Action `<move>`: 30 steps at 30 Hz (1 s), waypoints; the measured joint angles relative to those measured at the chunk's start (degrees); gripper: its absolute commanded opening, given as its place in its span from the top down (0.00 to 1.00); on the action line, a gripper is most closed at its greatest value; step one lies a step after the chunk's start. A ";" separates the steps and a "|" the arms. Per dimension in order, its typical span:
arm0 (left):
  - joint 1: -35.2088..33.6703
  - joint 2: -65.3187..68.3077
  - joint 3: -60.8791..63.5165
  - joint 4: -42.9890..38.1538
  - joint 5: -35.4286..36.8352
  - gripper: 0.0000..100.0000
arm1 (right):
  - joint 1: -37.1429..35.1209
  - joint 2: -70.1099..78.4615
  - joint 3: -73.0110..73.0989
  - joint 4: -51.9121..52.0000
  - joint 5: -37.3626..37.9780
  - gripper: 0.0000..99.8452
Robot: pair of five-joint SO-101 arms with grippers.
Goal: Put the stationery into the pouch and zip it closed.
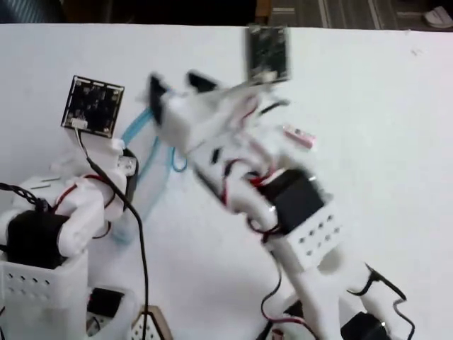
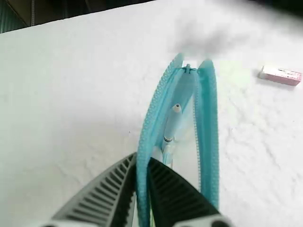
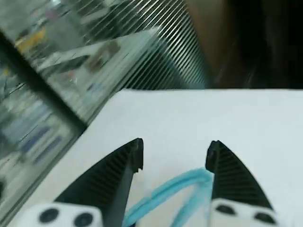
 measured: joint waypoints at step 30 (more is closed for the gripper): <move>0.09 0.26 0.62 -2.20 0.09 0.98 | 35.16 77.98 -31.47 12.31 64.53 0.96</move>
